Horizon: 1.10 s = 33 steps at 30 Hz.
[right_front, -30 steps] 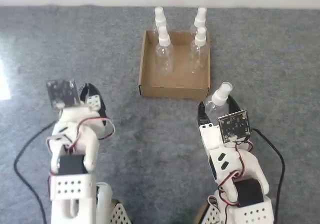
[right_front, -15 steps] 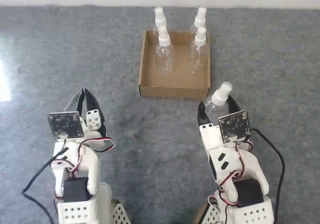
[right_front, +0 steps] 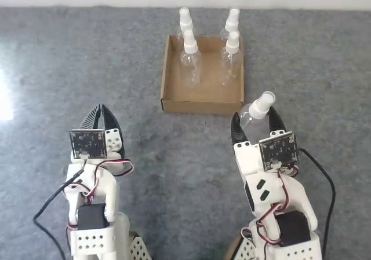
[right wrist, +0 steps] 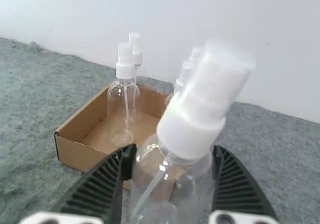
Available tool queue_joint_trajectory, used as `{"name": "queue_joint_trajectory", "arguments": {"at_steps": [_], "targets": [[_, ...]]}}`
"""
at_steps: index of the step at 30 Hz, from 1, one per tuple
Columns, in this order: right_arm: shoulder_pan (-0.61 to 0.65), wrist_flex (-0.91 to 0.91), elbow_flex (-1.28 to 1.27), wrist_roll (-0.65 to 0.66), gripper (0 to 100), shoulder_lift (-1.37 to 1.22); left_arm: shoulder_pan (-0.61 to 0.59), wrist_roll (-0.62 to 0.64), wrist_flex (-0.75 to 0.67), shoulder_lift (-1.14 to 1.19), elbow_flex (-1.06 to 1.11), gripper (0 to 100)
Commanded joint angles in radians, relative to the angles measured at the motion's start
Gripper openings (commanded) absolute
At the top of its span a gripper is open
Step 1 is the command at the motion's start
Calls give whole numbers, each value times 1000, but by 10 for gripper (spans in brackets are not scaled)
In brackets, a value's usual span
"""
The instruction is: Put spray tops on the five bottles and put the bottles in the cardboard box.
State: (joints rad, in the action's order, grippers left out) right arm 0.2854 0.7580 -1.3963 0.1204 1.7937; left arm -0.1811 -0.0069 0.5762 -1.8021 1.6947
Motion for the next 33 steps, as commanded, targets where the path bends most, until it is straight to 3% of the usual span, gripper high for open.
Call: {"name": "queue_joint_trajectory", "arguments": {"at_steps": [1, 16, 23, 33], "targets": [[-2, -25, 80, -14, 144, 21, 0, -9, -26, -23, -12, 16], [154, -33, 235, -14, 144, 7, 2, -9, -25, -23, -12, 16], [156, -176, 236, -14, 144, -53, 2, -9, -25, -23, -12, 16], [154, -446, 238, -14, 144, -390, 0, -9, -25, -23, -12, 16]]}}
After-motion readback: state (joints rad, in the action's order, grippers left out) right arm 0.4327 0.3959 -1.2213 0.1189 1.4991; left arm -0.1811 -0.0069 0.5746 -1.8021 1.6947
